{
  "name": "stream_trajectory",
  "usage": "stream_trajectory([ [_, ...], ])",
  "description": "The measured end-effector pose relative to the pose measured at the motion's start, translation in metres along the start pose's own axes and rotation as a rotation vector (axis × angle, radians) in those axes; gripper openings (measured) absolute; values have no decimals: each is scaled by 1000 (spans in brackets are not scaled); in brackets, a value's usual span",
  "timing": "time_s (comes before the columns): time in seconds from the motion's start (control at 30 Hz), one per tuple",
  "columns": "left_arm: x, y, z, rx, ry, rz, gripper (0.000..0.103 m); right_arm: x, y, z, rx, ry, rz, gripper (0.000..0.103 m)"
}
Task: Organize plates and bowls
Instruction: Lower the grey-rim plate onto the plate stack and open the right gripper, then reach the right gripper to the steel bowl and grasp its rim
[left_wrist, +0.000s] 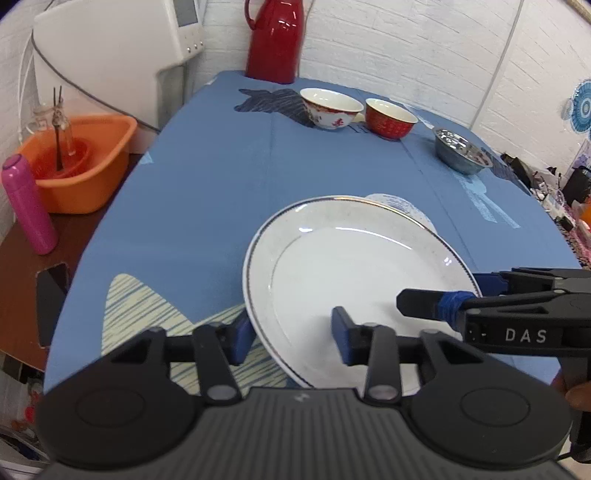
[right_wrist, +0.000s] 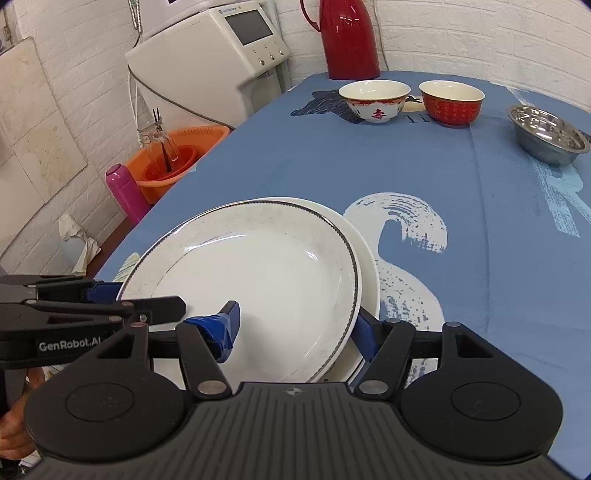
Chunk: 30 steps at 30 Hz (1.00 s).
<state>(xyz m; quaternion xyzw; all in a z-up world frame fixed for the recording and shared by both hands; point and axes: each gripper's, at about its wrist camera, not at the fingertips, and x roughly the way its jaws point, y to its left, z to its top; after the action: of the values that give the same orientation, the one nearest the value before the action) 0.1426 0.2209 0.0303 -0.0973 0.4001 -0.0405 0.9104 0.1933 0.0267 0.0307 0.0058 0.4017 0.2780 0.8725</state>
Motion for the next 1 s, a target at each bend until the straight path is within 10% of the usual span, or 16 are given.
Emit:
stream_trajectory([
  [0.43,-19,7,32,-34,-34,-51,64,-25,-31,25,77,-73,32,50],
  [1.0,49,-119,91,206,9,-65,66,-47,-189,8,295,5,-141,50],
])
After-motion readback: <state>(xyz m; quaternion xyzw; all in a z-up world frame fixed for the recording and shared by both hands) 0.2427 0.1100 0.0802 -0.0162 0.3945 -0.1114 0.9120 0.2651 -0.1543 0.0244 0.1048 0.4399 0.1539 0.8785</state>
